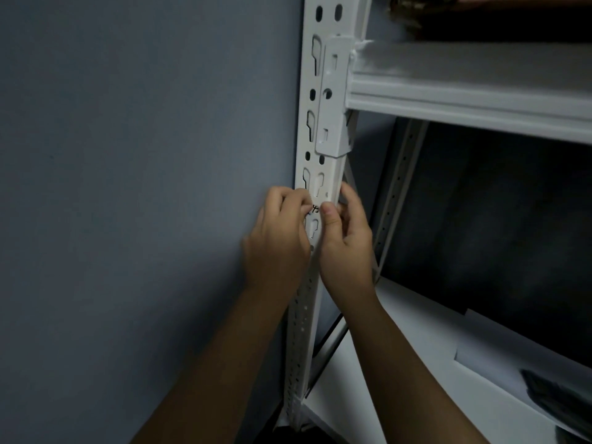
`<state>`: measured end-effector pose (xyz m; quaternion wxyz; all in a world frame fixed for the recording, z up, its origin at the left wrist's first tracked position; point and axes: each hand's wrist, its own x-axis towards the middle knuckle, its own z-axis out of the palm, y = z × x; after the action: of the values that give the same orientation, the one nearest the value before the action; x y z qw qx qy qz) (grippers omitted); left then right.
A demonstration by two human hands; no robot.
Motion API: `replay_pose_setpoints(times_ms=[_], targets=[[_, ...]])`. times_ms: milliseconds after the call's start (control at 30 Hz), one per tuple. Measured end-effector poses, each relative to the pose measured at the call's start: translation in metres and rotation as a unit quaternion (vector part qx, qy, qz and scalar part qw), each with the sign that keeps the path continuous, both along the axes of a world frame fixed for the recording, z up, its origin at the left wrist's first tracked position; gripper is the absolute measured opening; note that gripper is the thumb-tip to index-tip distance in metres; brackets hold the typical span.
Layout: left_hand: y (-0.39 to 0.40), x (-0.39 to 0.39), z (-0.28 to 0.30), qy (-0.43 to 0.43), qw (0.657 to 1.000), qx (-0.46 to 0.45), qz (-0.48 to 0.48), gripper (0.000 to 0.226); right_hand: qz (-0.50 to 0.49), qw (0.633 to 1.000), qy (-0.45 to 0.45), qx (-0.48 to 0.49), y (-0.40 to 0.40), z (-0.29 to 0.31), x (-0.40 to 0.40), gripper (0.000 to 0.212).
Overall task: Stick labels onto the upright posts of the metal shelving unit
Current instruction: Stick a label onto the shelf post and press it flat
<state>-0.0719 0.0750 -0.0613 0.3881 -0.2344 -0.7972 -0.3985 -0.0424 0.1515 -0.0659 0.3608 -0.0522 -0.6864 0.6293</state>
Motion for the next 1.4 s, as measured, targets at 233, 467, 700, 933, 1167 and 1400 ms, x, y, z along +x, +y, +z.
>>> replay_pose_setpoints(times_ms=[233, 467, 700, 933, 1167, 1400], targets=[[-0.009, -0.002, -0.002, 0.043, 0.998, -0.042, 0.013, 0.017, 0.026, 1.000, -0.002, -0.010, 0.003, 0.004, 0.003, 0.038], [-0.015, -0.006, 0.004, 0.125, 0.985, -0.111, 0.027, 0.020, 0.017, 1.000, -0.016, -0.006, 0.002, 0.004, 0.004, 0.040], [-0.011, -0.015, 0.010, 0.229, 0.942, -0.185, 0.158, 0.023, 0.033, 0.999, -0.012, -0.005, 0.002, 0.007, 0.004, 0.036], [-0.009, -0.016, 0.011, 0.222, 0.947, -0.178, 0.152, 0.023, 0.050, 0.999, -0.015, -0.004, 0.005, 0.010, 0.007, 0.037], [-0.013, -0.009, 0.004, 0.175, 0.968, -0.144, 0.107, 0.026, 0.050, 0.998, -0.015, 0.025, 0.008, 0.012, 0.007, 0.030], [-0.024, 0.003, -0.003, 0.068, 0.991, -0.109, 0.025, 0.019, 0.052, 0.999, -0.011, 0.005, 0.004, 0.013, 0.009, 0.033]])
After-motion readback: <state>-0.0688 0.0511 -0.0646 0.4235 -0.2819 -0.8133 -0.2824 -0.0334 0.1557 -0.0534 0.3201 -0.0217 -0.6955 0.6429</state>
